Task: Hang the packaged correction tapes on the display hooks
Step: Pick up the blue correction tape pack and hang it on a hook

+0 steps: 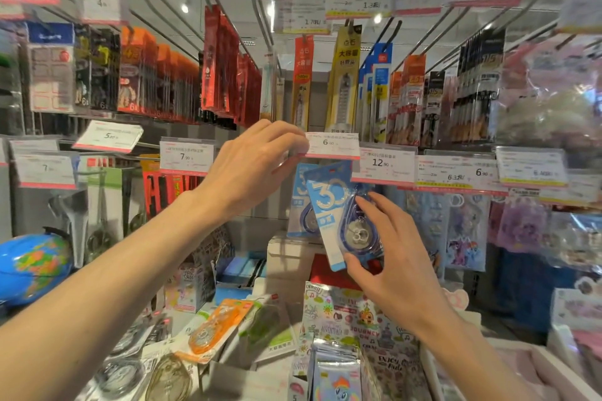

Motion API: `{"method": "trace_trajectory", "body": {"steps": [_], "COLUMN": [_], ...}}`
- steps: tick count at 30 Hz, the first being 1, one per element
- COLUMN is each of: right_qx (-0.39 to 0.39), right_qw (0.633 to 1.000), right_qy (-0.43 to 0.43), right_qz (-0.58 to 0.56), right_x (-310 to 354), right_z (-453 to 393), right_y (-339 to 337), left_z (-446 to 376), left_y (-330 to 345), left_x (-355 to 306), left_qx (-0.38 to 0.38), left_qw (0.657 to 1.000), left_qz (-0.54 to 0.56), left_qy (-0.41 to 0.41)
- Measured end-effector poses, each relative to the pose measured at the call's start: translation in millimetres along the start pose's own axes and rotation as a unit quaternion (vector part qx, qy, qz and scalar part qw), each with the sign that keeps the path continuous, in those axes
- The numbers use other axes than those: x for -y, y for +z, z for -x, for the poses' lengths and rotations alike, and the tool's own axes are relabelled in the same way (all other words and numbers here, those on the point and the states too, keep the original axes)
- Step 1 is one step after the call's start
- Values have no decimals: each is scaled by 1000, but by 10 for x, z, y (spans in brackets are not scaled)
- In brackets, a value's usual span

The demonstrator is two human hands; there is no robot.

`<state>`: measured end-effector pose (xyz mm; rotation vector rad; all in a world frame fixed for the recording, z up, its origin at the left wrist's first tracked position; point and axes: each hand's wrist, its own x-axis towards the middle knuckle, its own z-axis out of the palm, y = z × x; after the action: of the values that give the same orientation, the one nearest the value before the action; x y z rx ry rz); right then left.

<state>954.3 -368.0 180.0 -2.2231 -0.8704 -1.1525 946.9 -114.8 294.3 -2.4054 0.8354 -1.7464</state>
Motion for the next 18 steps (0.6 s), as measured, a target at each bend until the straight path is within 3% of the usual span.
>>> {"method": "trace_trajectory", "body": {"steps": [18], "right_qx": [-18], "right_qw": [999], "right_qy": [-25], "right_qz": [18], "right_x": [106], "right_z": [-132], "right_y": [77], "left_z": [55], "left_y": [-7], "left_x": [47], "left_qx": [4], "left_qw": [999], "left_qz": [38], "left_qy": [-23]}}
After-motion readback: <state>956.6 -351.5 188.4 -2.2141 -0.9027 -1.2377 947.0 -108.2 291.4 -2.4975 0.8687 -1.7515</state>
